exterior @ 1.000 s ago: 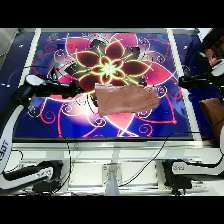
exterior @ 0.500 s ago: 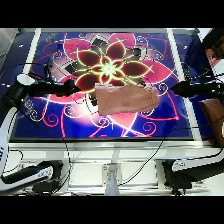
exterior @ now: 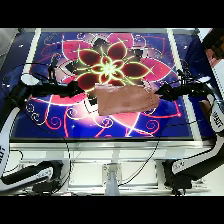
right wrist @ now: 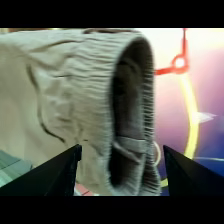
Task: Fold the clothes and pants, and hang the long-sleeved shirts on hangers.
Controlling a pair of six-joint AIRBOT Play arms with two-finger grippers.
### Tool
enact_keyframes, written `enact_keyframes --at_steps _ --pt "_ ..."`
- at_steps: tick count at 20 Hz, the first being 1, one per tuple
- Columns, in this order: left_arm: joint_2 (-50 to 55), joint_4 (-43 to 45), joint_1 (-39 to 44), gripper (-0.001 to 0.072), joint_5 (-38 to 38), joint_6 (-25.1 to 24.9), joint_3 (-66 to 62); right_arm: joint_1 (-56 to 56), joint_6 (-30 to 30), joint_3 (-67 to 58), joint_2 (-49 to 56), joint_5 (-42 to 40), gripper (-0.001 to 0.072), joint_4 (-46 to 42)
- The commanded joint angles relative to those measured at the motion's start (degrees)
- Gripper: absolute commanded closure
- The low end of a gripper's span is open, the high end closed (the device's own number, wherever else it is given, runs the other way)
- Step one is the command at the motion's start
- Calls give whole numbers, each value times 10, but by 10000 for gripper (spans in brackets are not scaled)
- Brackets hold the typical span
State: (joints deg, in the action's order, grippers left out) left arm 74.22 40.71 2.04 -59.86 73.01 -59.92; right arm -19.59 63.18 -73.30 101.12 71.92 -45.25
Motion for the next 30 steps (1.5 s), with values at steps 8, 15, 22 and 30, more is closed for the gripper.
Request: enact_keyframes --at_steps 8,15,22,30 --pt "0 0 3 698 0 0 0 47 32 -24 87 49 95 37" --pt "0 0 3 698 0 0 0 112 -63 -29 85 29 546 95" --pt "-11 16 2 700 3 -19 -2 112 -84 -131 41 21 693 86" --pt "-160 135 -18 700 9 -19 -7 -26 76 -157 -129 -84 692 -81"
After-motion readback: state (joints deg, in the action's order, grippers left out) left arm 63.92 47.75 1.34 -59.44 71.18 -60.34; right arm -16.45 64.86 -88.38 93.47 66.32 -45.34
